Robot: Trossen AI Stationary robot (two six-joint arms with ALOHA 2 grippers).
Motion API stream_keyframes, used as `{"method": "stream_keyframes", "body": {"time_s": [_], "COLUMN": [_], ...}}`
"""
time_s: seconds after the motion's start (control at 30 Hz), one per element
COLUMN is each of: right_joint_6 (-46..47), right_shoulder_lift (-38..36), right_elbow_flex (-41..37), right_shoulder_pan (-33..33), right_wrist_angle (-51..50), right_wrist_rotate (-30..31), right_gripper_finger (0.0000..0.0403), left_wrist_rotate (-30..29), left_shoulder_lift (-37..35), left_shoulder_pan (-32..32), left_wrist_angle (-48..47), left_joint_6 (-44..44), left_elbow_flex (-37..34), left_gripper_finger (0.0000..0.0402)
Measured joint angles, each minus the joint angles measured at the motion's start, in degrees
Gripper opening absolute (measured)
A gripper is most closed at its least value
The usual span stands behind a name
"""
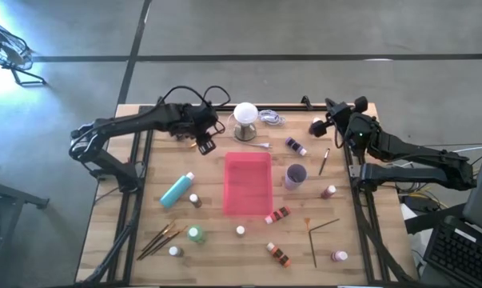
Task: Pick & Place Paint Supplies
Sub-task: Put the orange paintbrush into the purple cup
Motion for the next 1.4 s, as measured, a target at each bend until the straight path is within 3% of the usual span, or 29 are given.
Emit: {"method": "stream_keyframes", "body": {"time_s": [0.27, 0.53, 0.83, 1.0, 1.2, 1.27, 1.4], "right_joint_6": [-0.2, -0.1, 3.4, 4.5, 1.6, 0.4, -1.5], "right_shoulder_lift": [0.0, 0.0, 0.0, -0.1, -0.2, -0.1, -0.1], "right_elbow_flex": [0.0, -0.1, -0.3, -0.4, -0.4, -0.4, 0.8], "right_shoulder_pan": [0.0, 0.0, 0.0, 0.0, 2.2, 4.5, 11.6], "right_wrist_angle": [0.0, 0.0, -1.9, -2.4, -5.3, -6.6, -11.6], "right_wrist_rotate": [-0.1, -0.1, -1.6, -15.1, -41.0, -45.0, -45.3], "right_gripper_finger": [0.0008, 0.0008, 0.0008, 0.0008, 0.0008, 0.0008, 0.0008], "left_wrist_rotate": [0.5, 2.6, 0.9, -6.3, -7.9, -7.9, -8.8], "left_shoulder_lift": [0.0, -0.2, -0.3, -0.3, -0.3, -0.3, -0.3], "left_shoulder_pan": [0.0, -4.9, -12.9, -15.1, -16.5, -16.5, -16.4], "left_wrist_angle": [-4.4, -15.5, -10.1, -4.2, 3.2, 6.2, 13.7], "left_joint_6": [-1.0, -9.3, -12.7, -11.3, -4.5, -3.0, 0.8], "left_elbow_flex": [-4.6, -2.5, -2.0, -2.4, -2.6, -2.6, -2.6], "left_gripper_finger": [0.0165, 0.0165, 0.0165, 0.0165, 0.0165, 0.0165, 0.0165]}}
